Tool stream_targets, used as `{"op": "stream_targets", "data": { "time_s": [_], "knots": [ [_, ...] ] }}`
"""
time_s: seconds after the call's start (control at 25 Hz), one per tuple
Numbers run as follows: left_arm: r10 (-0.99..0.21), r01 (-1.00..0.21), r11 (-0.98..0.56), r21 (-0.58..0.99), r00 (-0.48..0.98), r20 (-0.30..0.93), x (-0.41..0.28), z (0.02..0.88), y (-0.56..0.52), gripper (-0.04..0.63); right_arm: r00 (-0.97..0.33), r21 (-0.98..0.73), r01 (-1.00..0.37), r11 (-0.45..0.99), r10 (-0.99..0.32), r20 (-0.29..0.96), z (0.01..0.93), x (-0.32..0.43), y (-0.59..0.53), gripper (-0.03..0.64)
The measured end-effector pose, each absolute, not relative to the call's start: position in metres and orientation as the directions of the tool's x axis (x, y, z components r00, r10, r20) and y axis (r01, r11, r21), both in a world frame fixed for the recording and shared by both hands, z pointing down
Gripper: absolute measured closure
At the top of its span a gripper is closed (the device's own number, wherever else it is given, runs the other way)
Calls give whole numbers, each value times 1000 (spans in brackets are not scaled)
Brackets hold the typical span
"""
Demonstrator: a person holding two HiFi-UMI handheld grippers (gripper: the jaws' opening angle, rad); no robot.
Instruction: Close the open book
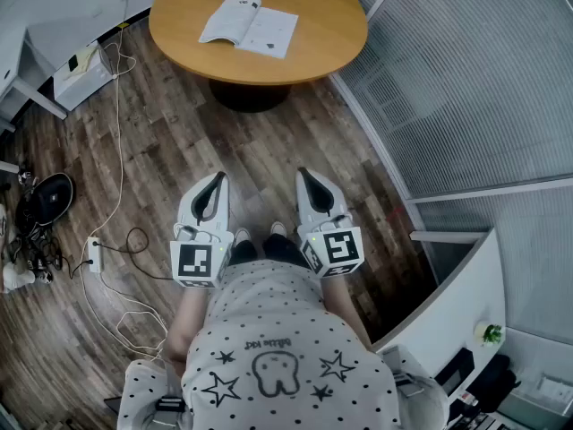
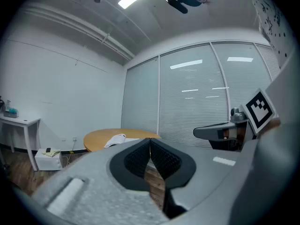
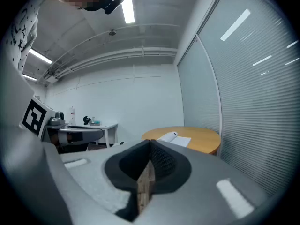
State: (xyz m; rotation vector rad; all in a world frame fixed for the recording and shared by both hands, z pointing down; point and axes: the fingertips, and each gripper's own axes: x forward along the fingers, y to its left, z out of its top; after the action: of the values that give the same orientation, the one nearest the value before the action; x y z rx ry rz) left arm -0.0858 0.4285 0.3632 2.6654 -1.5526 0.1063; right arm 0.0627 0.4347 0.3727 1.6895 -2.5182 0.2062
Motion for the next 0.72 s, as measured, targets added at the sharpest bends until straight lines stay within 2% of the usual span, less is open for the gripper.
{"op": "stream_targets", "data": {
  "time_s": [0.72],
  "knots": [
    [-854, -857, -514, 35, 515, 73, -91, 360, 427, 584, -381, -42, -924, 379, -914, 139, 365, 52, 432, 612]
  ]
}}
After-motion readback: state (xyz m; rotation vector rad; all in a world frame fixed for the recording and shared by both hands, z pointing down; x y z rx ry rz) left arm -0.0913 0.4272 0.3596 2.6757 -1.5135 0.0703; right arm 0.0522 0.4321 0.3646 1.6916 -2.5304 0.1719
